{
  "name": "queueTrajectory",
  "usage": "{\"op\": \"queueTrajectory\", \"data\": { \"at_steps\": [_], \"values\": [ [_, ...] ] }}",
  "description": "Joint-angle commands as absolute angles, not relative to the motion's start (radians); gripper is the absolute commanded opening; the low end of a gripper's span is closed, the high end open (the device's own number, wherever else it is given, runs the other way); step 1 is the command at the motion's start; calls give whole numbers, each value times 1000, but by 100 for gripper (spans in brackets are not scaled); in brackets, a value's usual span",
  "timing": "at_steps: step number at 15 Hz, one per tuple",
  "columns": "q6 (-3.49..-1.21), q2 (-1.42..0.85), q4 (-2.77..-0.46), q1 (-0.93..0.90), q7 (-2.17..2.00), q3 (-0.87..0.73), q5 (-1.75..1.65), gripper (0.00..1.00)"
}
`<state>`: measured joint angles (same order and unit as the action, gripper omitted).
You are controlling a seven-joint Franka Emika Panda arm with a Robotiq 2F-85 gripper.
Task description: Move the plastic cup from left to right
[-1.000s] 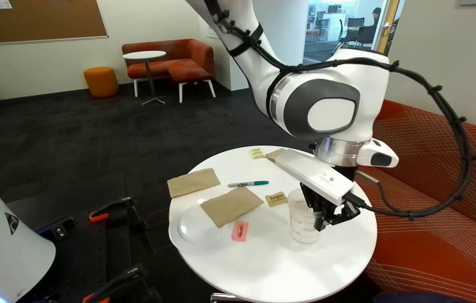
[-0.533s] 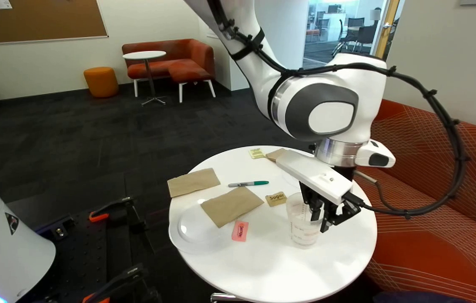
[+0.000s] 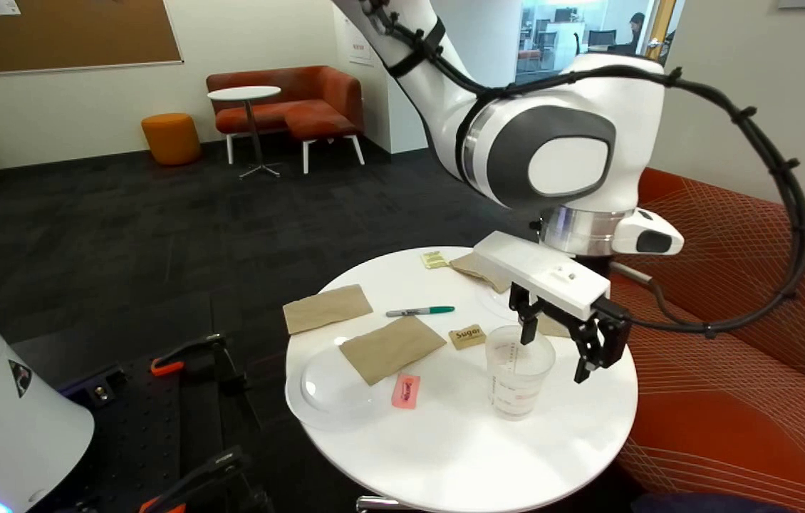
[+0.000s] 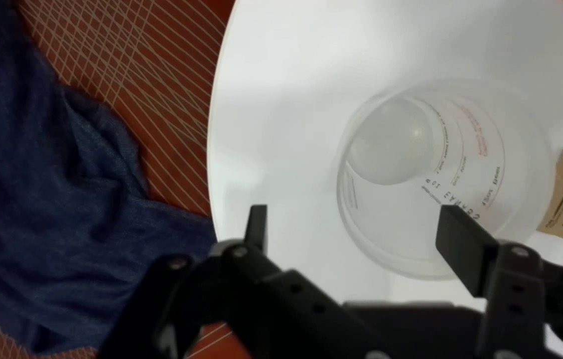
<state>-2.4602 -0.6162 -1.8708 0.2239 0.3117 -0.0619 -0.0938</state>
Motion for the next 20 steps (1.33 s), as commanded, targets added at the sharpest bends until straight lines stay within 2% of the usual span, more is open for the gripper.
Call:
{"op": "queueTrajectory", "data": {
  "at_steps": [1,9,20],
  "values": [
    [-2379,-494,-1930,209,314,-68,-107,100],
    [-2217,-292,-1985,184,305,-78,-111,100],
    [-2205,-28,-2137,165,336,-79,-92,100]
  ]
}}
